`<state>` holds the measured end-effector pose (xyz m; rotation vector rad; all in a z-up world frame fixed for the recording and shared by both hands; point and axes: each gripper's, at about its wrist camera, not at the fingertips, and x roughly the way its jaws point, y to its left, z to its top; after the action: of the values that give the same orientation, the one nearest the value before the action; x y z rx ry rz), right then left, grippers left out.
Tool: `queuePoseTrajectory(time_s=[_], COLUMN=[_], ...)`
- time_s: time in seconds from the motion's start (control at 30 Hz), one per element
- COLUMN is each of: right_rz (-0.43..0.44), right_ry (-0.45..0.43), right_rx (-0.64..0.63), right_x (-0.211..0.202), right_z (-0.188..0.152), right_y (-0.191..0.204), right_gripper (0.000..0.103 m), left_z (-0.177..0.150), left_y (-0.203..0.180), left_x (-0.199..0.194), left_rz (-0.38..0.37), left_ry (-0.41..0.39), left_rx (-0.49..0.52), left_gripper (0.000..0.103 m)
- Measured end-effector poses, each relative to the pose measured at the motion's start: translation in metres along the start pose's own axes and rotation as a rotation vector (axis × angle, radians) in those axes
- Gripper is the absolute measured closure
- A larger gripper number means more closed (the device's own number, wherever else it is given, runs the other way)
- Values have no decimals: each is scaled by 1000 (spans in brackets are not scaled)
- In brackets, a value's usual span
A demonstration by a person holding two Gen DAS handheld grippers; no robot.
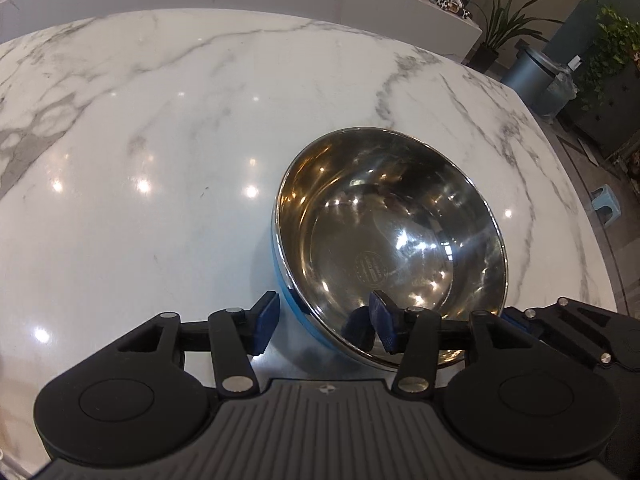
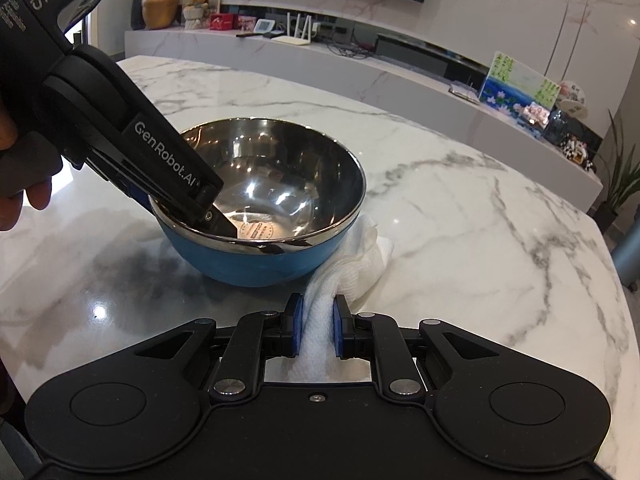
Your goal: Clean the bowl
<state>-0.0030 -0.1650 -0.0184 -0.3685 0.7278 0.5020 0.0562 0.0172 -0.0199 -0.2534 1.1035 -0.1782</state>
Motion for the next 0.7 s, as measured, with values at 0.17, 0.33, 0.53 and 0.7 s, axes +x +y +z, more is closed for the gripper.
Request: queuePoseTrajectory(time_s=[0.17,0.33,0.53,0.7], right_rz=[2,-16,-71,-59], right_ry=[5,4,-85,-125], right_rx=[0,10,67,72], right_x=[2,3,-8,-12], right_z=[1,4,9,10], right_y=[-2,-7,-22,-27], right_gripper=[90,90,90,90], left_z=[1,4,9,12], left_y=[-2,0,0,0], left_x=[-1,-2,-1,-1], left_rz=[21,20,23,23], left_ry=[-10,-21,-28,-28], left_rx=[26,44,75,98], left_gripper=[71,75,78,79])
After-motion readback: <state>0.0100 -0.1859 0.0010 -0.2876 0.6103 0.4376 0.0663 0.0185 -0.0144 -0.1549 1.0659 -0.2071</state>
